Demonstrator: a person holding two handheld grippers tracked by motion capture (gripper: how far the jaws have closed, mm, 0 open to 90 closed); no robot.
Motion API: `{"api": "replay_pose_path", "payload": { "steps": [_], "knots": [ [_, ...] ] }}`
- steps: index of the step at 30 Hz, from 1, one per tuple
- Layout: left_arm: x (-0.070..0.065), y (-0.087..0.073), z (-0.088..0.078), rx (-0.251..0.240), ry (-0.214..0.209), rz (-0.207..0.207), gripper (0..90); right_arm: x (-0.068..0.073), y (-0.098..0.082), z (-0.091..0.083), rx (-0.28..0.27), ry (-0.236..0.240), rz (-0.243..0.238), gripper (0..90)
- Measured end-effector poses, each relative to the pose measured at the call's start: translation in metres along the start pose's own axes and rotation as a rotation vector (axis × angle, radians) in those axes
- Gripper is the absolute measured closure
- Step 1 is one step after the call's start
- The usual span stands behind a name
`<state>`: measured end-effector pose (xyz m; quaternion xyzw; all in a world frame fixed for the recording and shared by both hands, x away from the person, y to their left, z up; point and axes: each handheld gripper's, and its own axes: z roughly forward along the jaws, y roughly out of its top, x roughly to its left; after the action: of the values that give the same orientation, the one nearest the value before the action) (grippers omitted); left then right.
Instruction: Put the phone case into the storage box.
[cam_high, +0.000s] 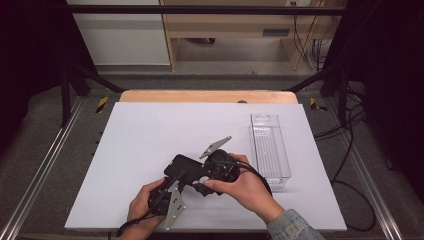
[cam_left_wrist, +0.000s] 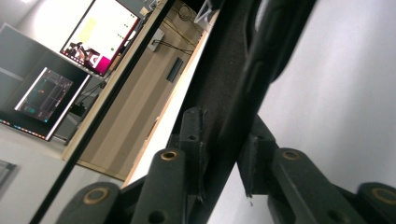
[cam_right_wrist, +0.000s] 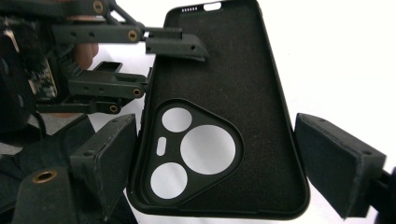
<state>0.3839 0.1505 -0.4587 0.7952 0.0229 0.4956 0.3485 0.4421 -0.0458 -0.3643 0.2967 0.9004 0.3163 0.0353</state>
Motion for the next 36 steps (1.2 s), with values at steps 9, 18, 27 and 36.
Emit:
{"api": "replay_pose_path", "payload": {
  "steps": [9, 18, 27, 36],
  "knots": [
    [0.006, -0.003, -0.003, -0.001, -0.032, -0.055, 80.3, -0.011, 0.003, -0.002, -0.152, 0.061, 0.030, 11.5],
    [0.016, -0.014, -0.007, 0.016, 0.001, -0.142, 80.5, -0.011, -0.015, -0.024, -0.349, 0.041, 0.002, 7.5],
    [0.023, -0.023, -0.010, 0.019, 0.026, -0.198, 80.5, -0.023, -0.041, -0.020, -0.417, -0.006, 0.041, 12.7],
    [0.031, -0.030, -0.013, 0.008, 0.043, -0.291, 80.4, -0.027, -0.055, 0.004, -0.418, -0.033, 0.058, 13.1]
  ]
}}
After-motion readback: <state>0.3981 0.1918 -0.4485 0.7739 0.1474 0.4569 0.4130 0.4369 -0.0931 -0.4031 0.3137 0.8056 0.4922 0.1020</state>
